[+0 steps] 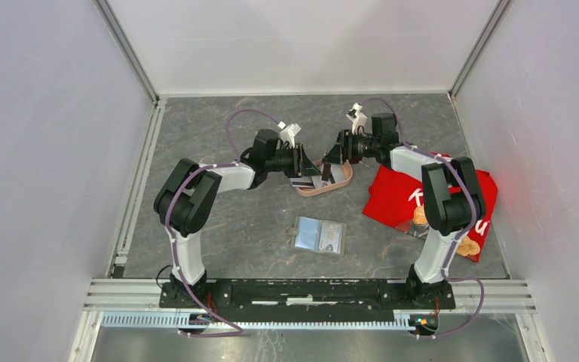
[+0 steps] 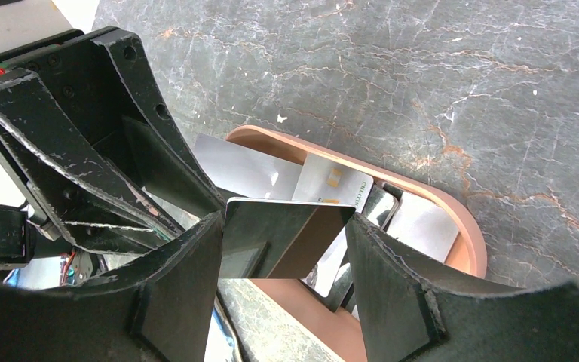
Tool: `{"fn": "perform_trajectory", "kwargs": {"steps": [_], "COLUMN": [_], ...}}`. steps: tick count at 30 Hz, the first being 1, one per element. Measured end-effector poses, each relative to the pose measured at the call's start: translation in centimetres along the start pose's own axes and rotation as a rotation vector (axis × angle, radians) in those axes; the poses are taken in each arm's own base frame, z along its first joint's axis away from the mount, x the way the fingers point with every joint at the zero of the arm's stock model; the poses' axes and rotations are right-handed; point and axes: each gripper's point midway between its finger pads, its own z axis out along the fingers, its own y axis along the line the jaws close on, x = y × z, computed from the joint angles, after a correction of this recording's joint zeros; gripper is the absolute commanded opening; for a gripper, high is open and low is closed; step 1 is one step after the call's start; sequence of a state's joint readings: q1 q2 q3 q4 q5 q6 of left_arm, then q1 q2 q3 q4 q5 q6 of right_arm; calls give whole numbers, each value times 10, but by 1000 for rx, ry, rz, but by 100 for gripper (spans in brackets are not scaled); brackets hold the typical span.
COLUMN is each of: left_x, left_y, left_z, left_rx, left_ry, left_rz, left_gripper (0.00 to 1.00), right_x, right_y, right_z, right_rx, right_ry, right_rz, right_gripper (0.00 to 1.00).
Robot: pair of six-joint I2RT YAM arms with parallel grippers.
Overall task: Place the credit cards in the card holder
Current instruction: Pick up the credit card from the storage box.
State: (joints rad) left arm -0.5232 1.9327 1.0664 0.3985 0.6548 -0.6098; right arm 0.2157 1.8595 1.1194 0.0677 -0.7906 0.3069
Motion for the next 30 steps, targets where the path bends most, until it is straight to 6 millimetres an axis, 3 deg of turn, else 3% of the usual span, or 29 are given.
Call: {"fn": "perform_trajectory", "kwargs": {"steps": [22,30], "left_x": [-1,-2], "left_y": [4,3], "left_z": [0,0], "left_rx": [-21,-19], "left_ry": [-7,-10], "left_rz": [-5,-2], "left_gripper": [38,42], "right_x": [-4,-4], "right_y": [4,4], "right_z": [0,0], "right_rx": [-25,-24], "right_ry": [-14,-14], "right_rz": [-9,-9], "right_gripper": [66,65]}}
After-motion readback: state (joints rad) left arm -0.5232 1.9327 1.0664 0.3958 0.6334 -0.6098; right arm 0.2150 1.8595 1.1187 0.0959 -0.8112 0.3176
